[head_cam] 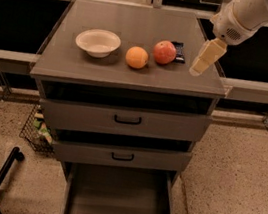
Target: Place apple into bottom drawer
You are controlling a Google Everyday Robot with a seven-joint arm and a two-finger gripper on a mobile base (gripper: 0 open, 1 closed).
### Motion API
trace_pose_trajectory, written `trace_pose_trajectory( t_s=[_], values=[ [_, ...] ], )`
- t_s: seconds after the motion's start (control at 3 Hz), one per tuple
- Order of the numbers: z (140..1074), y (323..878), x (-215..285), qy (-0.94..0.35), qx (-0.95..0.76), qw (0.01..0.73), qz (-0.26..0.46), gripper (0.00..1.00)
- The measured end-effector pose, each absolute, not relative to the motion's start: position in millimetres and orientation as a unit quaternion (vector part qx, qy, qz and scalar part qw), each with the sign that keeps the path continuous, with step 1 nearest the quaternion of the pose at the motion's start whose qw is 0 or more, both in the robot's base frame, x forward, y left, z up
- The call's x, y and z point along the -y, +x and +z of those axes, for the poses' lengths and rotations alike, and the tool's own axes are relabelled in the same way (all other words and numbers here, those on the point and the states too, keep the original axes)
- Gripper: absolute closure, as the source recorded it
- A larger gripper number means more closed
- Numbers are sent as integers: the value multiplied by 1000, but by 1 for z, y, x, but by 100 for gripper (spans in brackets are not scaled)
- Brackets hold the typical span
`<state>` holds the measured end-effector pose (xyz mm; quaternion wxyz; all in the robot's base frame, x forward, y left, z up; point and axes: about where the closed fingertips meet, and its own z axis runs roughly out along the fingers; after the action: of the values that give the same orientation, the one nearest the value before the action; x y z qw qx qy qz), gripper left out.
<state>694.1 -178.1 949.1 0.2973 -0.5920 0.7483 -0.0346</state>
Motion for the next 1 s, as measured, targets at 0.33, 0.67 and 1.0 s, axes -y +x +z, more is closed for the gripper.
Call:
trace_pose_trajectory(
  t_s=[0.33, 0.67, 1.0],
  values=[
    [945, 697, 175, -594, -747, 296, -30, 0],
    [935, 709, 165, -606, -736, 300, -16, 0],
    [930, 718, 157, -614, -728, 306, -8, 0]
  ],
)
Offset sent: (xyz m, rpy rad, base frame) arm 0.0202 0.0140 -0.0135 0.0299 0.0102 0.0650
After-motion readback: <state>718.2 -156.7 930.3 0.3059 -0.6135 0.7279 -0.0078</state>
